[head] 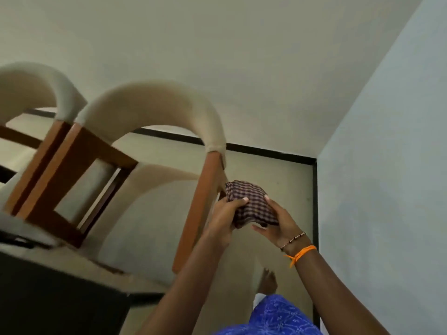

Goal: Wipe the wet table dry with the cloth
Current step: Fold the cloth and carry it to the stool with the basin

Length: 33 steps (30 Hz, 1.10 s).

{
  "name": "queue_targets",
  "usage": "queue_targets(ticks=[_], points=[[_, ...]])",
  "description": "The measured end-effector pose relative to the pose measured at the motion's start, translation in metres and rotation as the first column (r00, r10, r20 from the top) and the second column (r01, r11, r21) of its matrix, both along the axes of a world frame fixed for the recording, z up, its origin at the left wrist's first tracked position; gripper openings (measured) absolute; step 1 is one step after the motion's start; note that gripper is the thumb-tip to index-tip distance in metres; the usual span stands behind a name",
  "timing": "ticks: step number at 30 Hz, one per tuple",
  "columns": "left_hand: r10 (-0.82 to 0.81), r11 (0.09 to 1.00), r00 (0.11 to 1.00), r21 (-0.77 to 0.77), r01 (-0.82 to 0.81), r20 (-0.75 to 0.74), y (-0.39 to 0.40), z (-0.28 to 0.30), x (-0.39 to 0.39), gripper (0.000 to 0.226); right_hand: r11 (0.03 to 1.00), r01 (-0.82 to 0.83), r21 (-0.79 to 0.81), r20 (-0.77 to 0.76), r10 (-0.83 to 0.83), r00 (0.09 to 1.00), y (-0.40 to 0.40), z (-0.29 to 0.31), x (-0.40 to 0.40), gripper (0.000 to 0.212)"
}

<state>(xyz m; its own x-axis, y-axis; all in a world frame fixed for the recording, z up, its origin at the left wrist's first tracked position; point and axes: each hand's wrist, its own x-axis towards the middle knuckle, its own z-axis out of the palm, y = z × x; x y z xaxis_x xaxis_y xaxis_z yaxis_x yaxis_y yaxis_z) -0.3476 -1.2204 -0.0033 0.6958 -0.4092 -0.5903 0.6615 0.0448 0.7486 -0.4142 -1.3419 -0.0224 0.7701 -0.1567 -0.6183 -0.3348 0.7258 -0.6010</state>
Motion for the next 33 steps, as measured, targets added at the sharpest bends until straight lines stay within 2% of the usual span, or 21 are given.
queue_targets(ticks=[2,4,8,11,14,16,22,25,29,33], points=[[-0.044,0.999,0.999,-0.008,0.044,-0.011,-0.044,0.006,0.016,0.023,0.997,0.072,0.039,0.09,-0.075,0.993,-0.044,0.006,0.014,0.029],[-0.075,0.997,0.997,0.012,0.075,0.016,-0.087,0.01,0.034,0.03,0.998,0.066,0.003,0.124,-0.066,0.99,-0.089,0.013,0.03,0.027],[-0.125,0.991,0.985,0.063,0.118,0.12,-0.152,0.015,0.072,0.029,0.966,-0.008,-0.258,0.07,0.027,0.997,-0.164,0.014,0.072,0.024],[-0.116,0.991,0.975,0.087,0.101,0.19,-0.189,0.011,0.109,0.03,0.882,-0.042,-0.47,-0.015,0.04,0.999,-0.208,0.011,0.115,0.027],[-0.056,0.994,0.981,0.106,0.037,0.186,-0.222,-0.002,0.158,0.032,0.825,-0.068,-0.561,-0.06,0.041,0.997,-0.242,0.004,0.171,0.021],[0.001,0.995,0.986,0.102,-0.018,0.167,-0.239,-0.011,0.194,0.032,0.816,-0.086,-0.571,-0.06,0.062,0.996,-0.259,-0.001,0.212,0.019],[0.221,0.97,0.974,0.097,-0.225,0.055,-0.281,-0.031,0.319,0.033,0.855,-0.137,-0.501,-0.098,0.101,0.99,-0.292,-0.014,0.354,0.036],[0.333,0.939,0.942,0.076,-0.335,0.034,-0.287,-0.03,0.376,0.028,0.861,-0.215,-0.46,-0.11,0.185,0.977,-0.296,-0.017,0.424,0.035],[0.462,0.885,0.887,0.066,-0.462,0.007,-0.275,-0.029,0.441,0.033,0.86,-0.33,-0.39,-0.125,0.306,0.944,-0.284,-0.021,0.509,0.03],[0.581,0.812,0.813,0.084,-0.577,-0.03,-0.251,-0.035,0.508,0.038,0.815,-0.457,-0.357,-0.109,0.449,0.887,-0.261,-0.024,0.594,0.028]])
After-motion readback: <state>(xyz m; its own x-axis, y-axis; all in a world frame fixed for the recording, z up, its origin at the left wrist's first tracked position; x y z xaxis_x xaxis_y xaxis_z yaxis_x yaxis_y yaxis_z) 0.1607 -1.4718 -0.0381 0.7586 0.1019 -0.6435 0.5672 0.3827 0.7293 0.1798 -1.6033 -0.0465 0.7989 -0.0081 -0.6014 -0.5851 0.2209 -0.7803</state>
